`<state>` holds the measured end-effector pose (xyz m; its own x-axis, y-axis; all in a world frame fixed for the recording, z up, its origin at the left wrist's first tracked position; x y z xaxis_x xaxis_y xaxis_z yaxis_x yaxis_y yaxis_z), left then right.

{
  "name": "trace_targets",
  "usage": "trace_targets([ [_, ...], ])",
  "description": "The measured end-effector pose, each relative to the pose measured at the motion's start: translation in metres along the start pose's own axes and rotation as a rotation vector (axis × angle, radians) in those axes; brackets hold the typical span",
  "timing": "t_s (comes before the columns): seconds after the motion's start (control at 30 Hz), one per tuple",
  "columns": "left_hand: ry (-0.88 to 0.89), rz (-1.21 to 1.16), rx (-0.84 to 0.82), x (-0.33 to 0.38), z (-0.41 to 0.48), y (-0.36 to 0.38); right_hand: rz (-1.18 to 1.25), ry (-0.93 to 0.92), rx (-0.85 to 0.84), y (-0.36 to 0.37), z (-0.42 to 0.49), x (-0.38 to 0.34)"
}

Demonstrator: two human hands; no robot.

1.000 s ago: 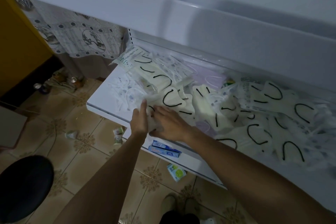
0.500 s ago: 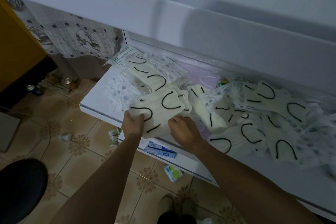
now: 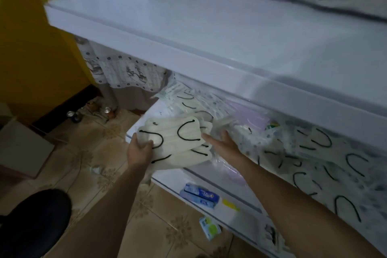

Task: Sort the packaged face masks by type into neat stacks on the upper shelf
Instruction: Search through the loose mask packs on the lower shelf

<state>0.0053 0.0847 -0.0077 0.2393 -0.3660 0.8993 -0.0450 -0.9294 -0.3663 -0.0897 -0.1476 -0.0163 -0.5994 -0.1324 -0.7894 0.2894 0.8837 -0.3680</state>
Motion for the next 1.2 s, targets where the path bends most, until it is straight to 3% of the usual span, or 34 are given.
trace_targets([
  [0.07,0.026,-0.033,0.046,0.018,-0.003,-0.033,0.152,0.076,-0.251,0.031,-0.012,-0.036],
  [0.17,0.078,-0.094,0.146,0.052,-0.005,-0.104,0.184,0.009,-0.413,0.070,-0.024,-0.090],
  [0.4,0.181,-0.202,0.708,0.133,-0.062,-0.282,0.164,-0.402,-0.542,0.152,-0.102,-0.259],
  [0.57,0.315,-0.288,0.812,0.198,-0.079,-0.326,0.166,-0.740,-0.366,0.129,-0.165,-0.355],
  [0.7,0.409,-0.460,0.648,0.271,-0.061,-0.263,0.102,-0.888,-0.075,0.031,-0.172,-0.399],
  [0.87,0.506,-0.479,0.325,0.352,-0.037,-0.121,0.129,-0.810,0.276,-0.136,-0.142,-0.372],
  [1.1,0.654,-0.408,-0.058,0.402,-0.068,0.025,0.216,-0.678,0.484,-0.277,-0.162,-0.278],
  [1.2,0.661,-0.405,-0.257,0.418,-0.090,0.080,0.344,-0.648,0.437,-0.318,-0.166,-0.246],
])
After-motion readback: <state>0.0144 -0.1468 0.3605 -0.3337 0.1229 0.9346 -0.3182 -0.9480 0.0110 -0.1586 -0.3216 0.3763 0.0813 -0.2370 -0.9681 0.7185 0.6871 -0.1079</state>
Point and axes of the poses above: each hand's wrist, its own z-axis towards the middle knuckle, its own y-axis out of the palm, x = y × z, the point moved 5 cm from there along z, towards the middle knuckle, and after that the axes turned 1 degree about -x, right-handed, at the moved point
